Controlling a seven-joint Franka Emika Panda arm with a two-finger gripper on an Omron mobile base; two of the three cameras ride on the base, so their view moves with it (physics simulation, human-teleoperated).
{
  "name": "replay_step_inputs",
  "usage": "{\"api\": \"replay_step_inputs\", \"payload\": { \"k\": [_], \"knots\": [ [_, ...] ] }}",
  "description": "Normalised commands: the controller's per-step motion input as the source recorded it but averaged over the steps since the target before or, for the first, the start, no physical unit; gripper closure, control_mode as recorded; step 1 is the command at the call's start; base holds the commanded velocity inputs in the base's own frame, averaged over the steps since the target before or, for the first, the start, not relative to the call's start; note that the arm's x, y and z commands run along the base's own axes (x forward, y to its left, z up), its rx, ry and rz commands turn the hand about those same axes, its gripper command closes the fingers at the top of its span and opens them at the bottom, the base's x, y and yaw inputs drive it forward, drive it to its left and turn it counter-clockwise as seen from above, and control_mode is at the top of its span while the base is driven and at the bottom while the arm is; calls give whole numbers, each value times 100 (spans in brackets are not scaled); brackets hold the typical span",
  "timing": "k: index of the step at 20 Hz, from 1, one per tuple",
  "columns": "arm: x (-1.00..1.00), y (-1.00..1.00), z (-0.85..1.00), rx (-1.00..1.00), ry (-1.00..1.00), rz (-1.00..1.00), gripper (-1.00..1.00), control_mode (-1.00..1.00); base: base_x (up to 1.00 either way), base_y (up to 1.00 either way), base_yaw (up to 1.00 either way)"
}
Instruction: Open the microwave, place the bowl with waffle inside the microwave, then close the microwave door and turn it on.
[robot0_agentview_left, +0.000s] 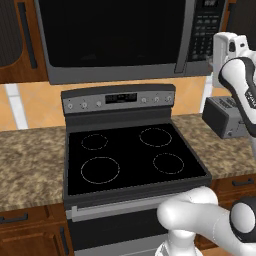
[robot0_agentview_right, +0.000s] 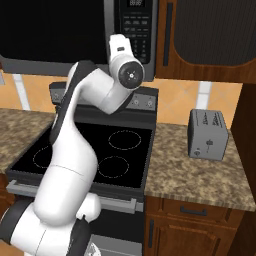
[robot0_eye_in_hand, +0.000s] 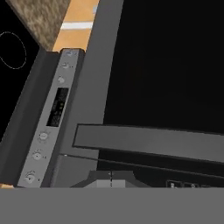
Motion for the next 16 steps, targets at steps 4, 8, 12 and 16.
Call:
{"api": "replay_step_inputs", "payload": {
  "k": [4, 8, 12, 16],
  "knots": [
    [33, -13, -4, 6, 0, 0, 100, -100, 0, 0, 0],
    [35, -11, -14, 4, 0, 0, 100, -100, 0, 0, 0],
    [39, -7, -10, 3, -1, 0, 100, -100, 0, 0, 0],
    [48, 0, 0, 4, -1, 0, 100, -100, 0, 0, 0]
  ]
}}
